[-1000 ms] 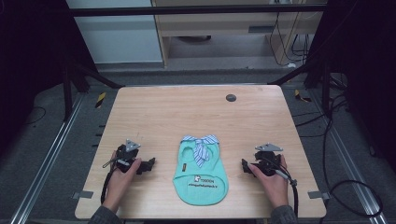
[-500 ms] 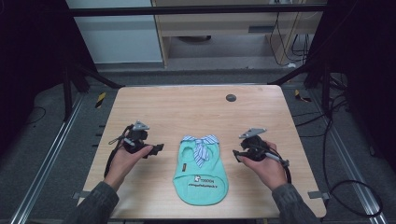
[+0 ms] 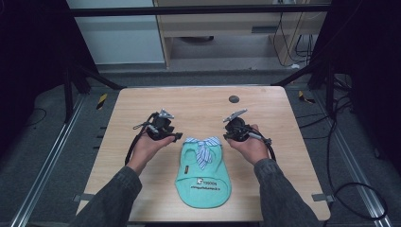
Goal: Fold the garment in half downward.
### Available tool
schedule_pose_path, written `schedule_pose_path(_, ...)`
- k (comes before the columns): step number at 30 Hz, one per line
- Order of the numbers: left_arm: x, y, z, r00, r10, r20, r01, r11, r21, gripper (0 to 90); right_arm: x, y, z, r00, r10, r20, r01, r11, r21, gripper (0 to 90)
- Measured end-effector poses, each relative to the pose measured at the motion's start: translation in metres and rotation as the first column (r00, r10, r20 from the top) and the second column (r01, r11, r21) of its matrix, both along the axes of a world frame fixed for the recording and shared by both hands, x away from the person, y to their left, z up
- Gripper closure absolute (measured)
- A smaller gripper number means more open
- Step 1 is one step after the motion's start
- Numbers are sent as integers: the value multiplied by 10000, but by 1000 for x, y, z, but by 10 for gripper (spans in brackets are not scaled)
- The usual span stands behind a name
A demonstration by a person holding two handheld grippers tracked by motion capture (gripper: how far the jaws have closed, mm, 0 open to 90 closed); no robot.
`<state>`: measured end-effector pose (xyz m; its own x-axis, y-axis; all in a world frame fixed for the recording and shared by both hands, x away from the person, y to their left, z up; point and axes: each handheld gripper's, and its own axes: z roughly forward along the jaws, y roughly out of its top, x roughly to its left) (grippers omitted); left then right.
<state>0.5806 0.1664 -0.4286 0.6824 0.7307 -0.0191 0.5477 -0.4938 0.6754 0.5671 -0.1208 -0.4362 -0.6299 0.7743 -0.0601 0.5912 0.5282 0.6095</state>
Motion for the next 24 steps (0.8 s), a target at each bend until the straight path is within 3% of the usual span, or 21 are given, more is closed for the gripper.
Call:
schedule_pose_path(5,7,-10,3,9997,-218,109,215,9993,302,646,8,10,-1,10000,79,-46,-80,9999,-103,868)
schedule_pose_path(9,11,-14,2,9996,-267,-5,268,9993,247,699,15,14,-3,9998,29,-185,-31,9999,-98,870)
schedule_pose_path(18,20,-26,-10,9979,-321,-571,362,9967,722,712,25,18,-13,9966,-280,-778,301,9992,260,830)
schedule_pose_path(24,18,-31,-12,9974,-403,-598,433,9978,503,678,24,27,-14,9960,-155,-883,199,9986,495,779)
